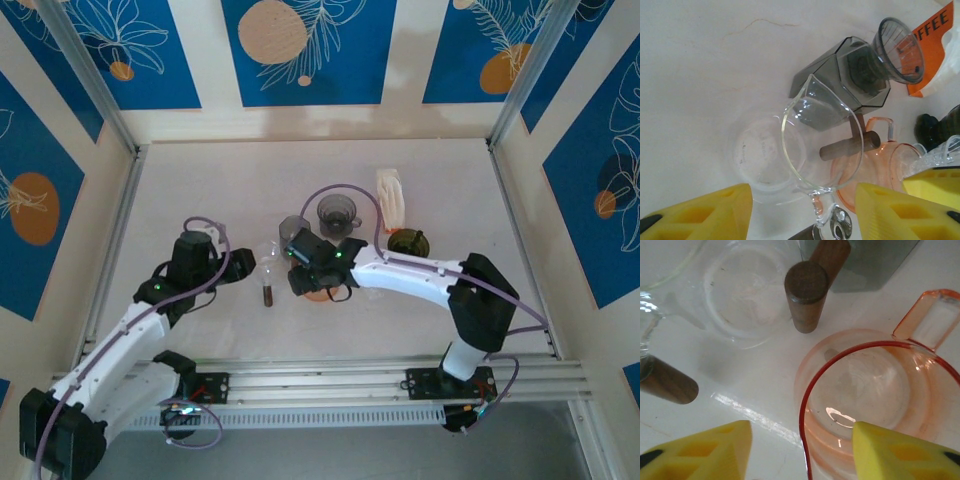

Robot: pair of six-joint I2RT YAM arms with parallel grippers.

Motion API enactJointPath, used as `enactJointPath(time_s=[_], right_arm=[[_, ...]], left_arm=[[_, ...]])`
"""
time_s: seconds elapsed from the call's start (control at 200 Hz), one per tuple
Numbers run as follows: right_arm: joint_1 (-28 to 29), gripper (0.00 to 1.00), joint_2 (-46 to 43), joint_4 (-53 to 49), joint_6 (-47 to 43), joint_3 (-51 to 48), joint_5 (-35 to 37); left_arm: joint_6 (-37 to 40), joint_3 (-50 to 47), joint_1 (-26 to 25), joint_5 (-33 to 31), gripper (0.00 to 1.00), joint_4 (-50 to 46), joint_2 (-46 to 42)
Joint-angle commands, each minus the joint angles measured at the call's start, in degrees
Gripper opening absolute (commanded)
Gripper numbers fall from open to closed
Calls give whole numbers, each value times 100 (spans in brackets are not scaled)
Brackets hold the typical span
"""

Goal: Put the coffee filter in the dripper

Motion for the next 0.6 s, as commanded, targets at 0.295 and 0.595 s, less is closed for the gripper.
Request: enactJointPath(time_s=[0.295,0.595], right_arm=[[167,19,145,-518,67,178,130],[739,16,-464,-1066,570,-362,364]], left_arm=[[-42,-44,-72,170,57,-110,-74],[-56,-56,-70,209,57,-72,-99]])
